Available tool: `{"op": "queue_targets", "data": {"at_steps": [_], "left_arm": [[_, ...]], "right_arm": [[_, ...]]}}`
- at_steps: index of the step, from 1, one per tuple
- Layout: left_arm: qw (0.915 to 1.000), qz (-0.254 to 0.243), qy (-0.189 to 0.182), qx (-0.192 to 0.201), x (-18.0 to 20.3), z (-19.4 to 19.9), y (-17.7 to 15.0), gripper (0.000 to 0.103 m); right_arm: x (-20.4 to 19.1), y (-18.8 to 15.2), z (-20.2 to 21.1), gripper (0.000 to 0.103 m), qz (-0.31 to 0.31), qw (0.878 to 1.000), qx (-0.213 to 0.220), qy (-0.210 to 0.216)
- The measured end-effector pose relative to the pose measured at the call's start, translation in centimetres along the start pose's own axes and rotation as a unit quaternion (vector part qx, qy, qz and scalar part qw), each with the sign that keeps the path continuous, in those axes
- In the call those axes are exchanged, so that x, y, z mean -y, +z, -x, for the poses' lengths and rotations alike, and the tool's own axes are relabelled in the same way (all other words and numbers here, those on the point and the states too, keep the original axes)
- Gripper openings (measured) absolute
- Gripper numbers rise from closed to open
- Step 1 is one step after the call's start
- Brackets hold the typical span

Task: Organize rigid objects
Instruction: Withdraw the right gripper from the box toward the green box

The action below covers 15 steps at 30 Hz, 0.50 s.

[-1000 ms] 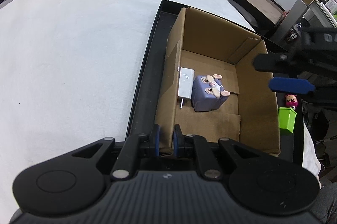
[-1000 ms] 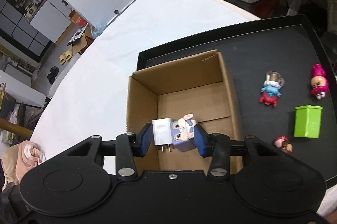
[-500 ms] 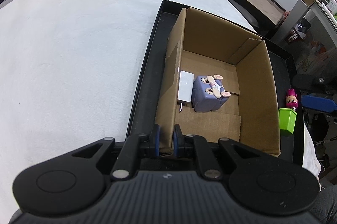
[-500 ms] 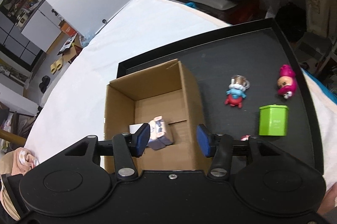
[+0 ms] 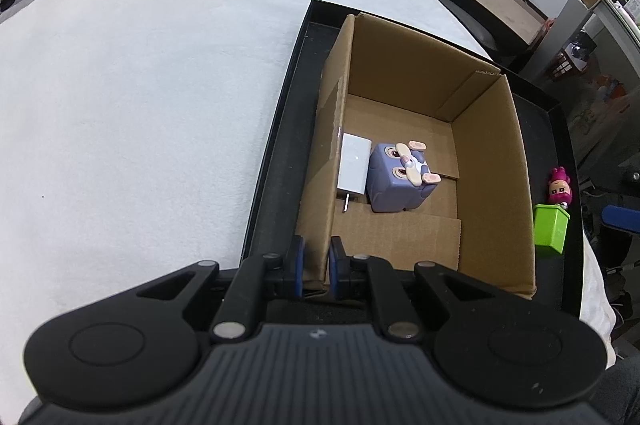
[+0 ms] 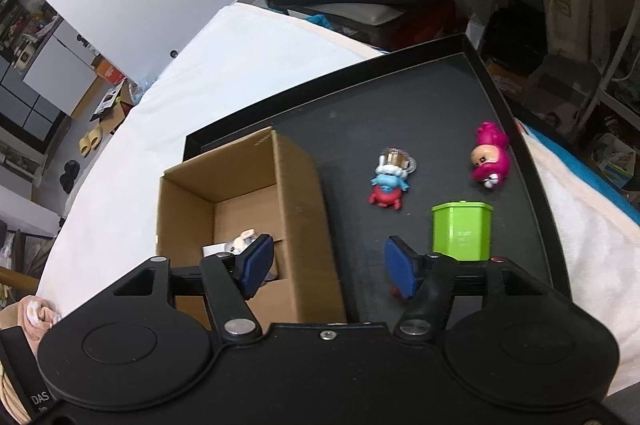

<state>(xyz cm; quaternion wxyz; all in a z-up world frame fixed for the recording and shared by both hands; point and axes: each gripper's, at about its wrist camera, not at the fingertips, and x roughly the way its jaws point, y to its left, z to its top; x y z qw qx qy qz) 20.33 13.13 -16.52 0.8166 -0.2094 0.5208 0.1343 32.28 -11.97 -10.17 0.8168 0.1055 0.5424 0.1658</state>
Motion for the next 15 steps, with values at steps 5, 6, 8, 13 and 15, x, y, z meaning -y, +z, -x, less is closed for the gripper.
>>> {"op": "queue_targets", "data": {"at_steps": [5, 6, 8, 13, 15], "left_arm": [[1.0000, -0.002, 0.007, -0.001, 0.4, -0.1, 0.0, 0.011], [1.0000, -0.002, 0.009, -0.001, 0.4, -0.1, 0.0, 0.011], [0.9999, -0.002, 0.012, -0.001, 0.6, -0.2, 0.0, 0.011], [0.9998, -0.003, 0.021, -0.001, 0.8, -0.2, 0.0, 0.011], [0.9997, -0.002, 0.024, -0.002, 0.9, -0.3, 0.0, 0.011]], "right_arm": [[1.9, 0.2, 0.1, 0.062, -0.012, 1.000, 0.000, 0.005], [2.3, 0.2, 0.0, 0.062, -0.016, 1.000, -0.001, 0.005], [3.1, 0.2, -0.2, 0.062, -0.022, 1.000, -0.003, 0.006], [5.1, 0.1, -0.8, 0.061, -0.032, 0.999, -0.011, 0.001], [5.9, 0.1, -1.2, 0.061, -0.037, 0.999, -0.015, 0.000]]}}
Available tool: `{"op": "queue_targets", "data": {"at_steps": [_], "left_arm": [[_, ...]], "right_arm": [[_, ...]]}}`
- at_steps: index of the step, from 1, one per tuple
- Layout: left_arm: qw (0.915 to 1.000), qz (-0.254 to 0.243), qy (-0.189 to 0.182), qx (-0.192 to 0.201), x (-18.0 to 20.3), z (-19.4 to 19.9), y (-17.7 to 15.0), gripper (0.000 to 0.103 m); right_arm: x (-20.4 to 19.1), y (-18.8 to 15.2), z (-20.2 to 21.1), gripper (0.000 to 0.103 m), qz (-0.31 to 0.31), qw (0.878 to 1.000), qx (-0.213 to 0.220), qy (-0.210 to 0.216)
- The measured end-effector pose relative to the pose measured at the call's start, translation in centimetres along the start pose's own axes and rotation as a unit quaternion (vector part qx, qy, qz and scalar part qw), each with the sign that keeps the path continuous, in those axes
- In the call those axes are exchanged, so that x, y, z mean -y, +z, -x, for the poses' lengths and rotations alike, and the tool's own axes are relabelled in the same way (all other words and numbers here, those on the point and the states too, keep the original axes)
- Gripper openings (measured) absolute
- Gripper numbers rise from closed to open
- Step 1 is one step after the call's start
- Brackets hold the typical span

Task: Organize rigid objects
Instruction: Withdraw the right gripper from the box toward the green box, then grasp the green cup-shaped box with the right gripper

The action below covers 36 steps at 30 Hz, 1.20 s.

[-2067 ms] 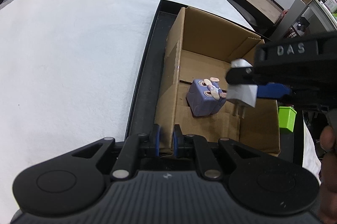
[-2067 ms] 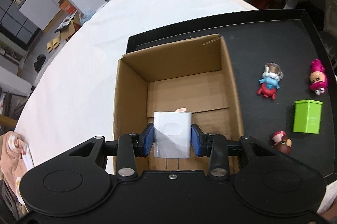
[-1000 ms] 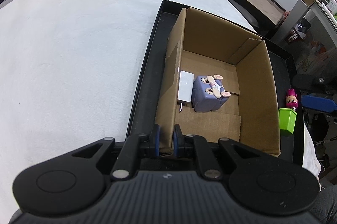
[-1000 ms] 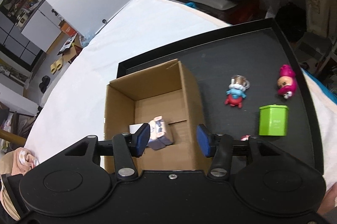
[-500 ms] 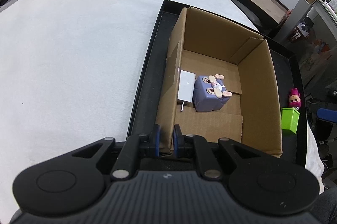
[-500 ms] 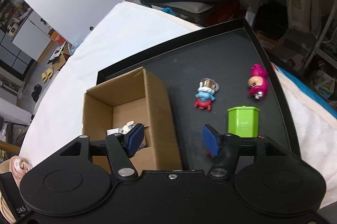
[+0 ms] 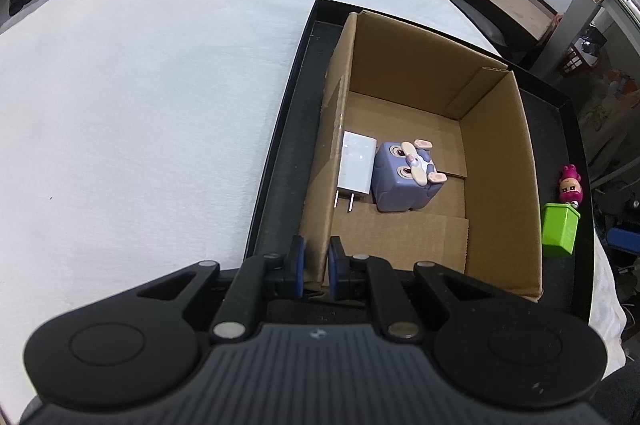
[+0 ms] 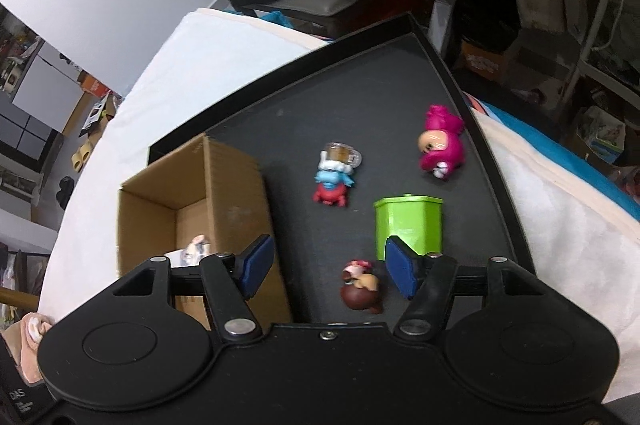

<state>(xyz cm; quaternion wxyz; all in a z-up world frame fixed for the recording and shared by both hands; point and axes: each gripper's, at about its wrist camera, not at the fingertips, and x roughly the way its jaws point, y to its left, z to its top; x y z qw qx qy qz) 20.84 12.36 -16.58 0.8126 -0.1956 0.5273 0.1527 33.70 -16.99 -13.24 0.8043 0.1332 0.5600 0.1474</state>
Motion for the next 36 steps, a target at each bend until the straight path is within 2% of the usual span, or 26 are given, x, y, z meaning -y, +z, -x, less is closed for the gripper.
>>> {"op": "queue_targets", "data": {"at_steps": [16, 22, 27, 31, 36], "left_arm": [[0.9997, -0.010, 0.023, -0.006, 0.9, -0.2, 0.1, 0.010], [0.9992, -0.013, 0.035, -0.011, 1.2, -0.5, 0.2, 0.010], [0.9987, -0.028, 0.042, -0.012, 1.5, -0.3, 0.1, 0.010], [0.9984, -0.034, 0.044, -0.014, 1.6, -0.2, 0.2, 0.010], [0.9982, -0.037, 0.045, -0.014, 1.6, -0.4, 0.2, 0.010]], "right_arm": [[6.0, 0.0, -4.0, 0.061, -0.042, 0.999, -0.023, 0.012], [6.6, 0.2, -4.8, 0.061, -0.051, 0.998, -0.030, 0.035], [6.9, 0.1, -5.7, 0.061, -0.053, 0.997, -0.036, 0.042], [7.2, 0.3, -6.4, 0.061, -0.058, 0.997, -0.035, 0.030], [7.5, 0.3, -7.1, 0.061, -0.063, 0.996, -0.046, 0.042]]}}
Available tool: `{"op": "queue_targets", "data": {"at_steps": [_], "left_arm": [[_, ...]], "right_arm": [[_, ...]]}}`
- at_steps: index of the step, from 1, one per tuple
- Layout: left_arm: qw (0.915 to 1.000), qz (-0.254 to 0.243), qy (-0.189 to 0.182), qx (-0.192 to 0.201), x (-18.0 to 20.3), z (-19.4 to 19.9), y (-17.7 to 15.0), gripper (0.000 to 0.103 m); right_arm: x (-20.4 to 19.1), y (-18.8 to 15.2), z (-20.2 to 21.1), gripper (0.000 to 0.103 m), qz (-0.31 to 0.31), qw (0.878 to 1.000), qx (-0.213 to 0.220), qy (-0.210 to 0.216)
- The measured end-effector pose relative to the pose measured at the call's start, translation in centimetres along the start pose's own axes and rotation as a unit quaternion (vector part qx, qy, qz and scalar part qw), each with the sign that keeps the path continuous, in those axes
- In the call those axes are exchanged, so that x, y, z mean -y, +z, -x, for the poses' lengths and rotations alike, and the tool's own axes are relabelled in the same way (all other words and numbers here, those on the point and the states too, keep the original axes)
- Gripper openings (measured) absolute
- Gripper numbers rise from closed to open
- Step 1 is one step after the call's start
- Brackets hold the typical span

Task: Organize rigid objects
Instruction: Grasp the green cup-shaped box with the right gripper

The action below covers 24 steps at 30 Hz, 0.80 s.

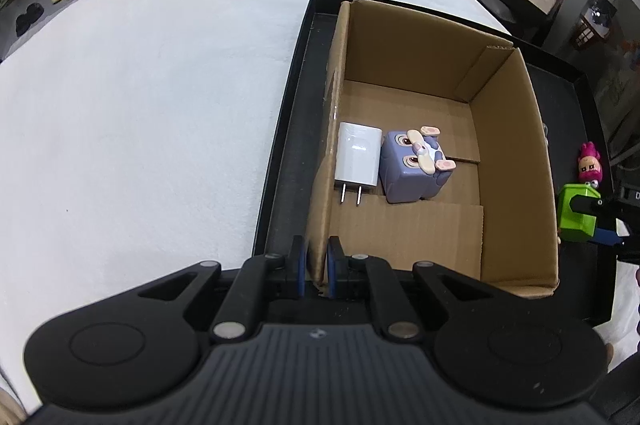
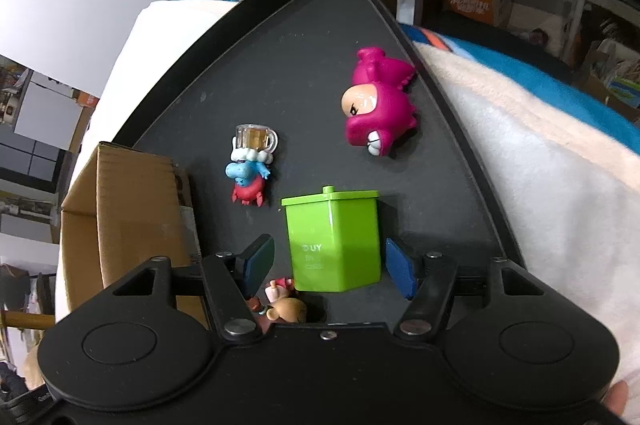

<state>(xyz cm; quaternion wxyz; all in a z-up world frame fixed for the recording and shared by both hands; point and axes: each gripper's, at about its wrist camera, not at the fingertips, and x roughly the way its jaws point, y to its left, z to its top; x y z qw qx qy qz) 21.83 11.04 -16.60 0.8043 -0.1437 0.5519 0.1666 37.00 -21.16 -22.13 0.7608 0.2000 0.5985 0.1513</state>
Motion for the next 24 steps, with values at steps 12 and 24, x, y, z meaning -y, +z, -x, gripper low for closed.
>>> {"op": "queue_targets", "data": {"at_steps": [12, 24], "left_arm": [[0.9999, -0.004, 0.010, -0.006, 0.5, -0.2, 0.1, 0.010], [1.0000, -0.003, 0.009, -0.002, 0.6, 0.1, 0.1, 0.010]], "right_arm": [[-0.1, -0.4, 0.2, 0.047, 0.003, 1.000, -0.003, -0.001], [-1.9, -0.1, 3.7, 0.047, 0.030, 0.999, 0.034, 0.004]]}}
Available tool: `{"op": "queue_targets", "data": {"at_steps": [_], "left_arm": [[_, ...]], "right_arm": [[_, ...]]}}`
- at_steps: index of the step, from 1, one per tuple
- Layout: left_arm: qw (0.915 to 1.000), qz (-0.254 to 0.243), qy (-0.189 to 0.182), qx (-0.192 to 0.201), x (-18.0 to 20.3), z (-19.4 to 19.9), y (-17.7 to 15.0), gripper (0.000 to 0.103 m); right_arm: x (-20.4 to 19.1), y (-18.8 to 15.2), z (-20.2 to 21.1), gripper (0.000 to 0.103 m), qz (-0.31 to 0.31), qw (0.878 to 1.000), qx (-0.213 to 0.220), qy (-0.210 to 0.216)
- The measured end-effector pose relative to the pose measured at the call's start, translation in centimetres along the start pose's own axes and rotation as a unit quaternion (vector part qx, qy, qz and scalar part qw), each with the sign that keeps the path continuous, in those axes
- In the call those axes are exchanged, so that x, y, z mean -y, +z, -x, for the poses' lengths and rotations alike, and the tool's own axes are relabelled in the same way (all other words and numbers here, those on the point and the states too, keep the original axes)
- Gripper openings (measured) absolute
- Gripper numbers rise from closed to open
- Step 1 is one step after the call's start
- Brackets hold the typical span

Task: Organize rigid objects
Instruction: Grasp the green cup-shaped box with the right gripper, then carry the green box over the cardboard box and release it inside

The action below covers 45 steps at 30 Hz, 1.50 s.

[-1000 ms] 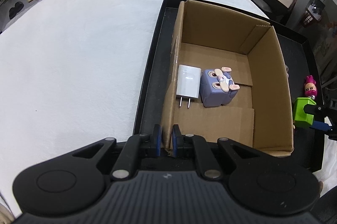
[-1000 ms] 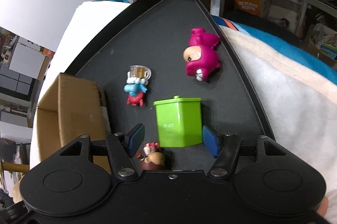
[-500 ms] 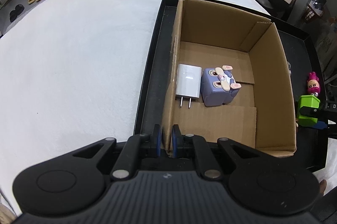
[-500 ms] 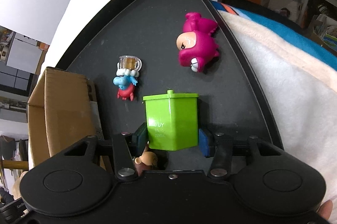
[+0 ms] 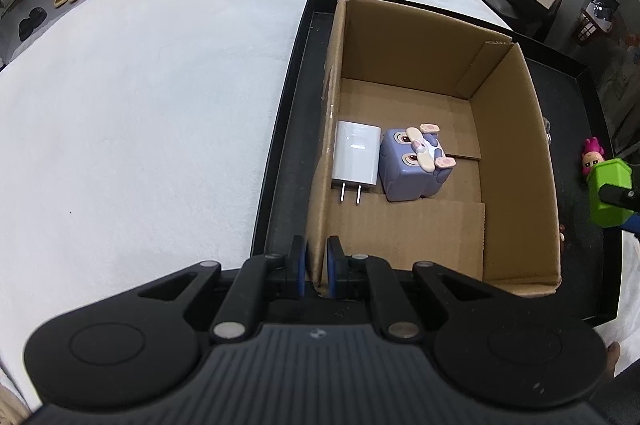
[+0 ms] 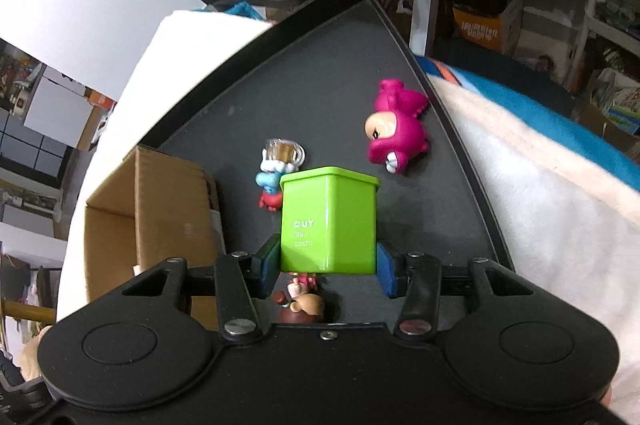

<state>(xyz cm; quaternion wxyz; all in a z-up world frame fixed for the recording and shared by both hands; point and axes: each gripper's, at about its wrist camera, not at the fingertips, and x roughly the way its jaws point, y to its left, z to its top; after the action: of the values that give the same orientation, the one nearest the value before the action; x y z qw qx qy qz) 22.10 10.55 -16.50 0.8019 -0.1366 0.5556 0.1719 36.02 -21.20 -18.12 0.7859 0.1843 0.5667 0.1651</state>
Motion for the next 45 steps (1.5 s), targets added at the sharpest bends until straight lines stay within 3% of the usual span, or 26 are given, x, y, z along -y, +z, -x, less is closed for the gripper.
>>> {"op": "queue_targets", "data": {"at_steps": [24, 45], "left_arm": [[0.9995, 0.008, -0.030, 0.005, -1.0, 0.3, -0.1, 0.010], [0.9973, 0.022, -0.070, 0.011, -2.3, 0.2, -0.4, 0.010]], "right_arm": [[-8.2, 0.1, 3.0, 0.047, 0.056, 0.997, 0.038, 0.021], [-17.5, -1.7, 0.3, 0.047, 0.127, 0.991, 0.012, 0.027]]}}
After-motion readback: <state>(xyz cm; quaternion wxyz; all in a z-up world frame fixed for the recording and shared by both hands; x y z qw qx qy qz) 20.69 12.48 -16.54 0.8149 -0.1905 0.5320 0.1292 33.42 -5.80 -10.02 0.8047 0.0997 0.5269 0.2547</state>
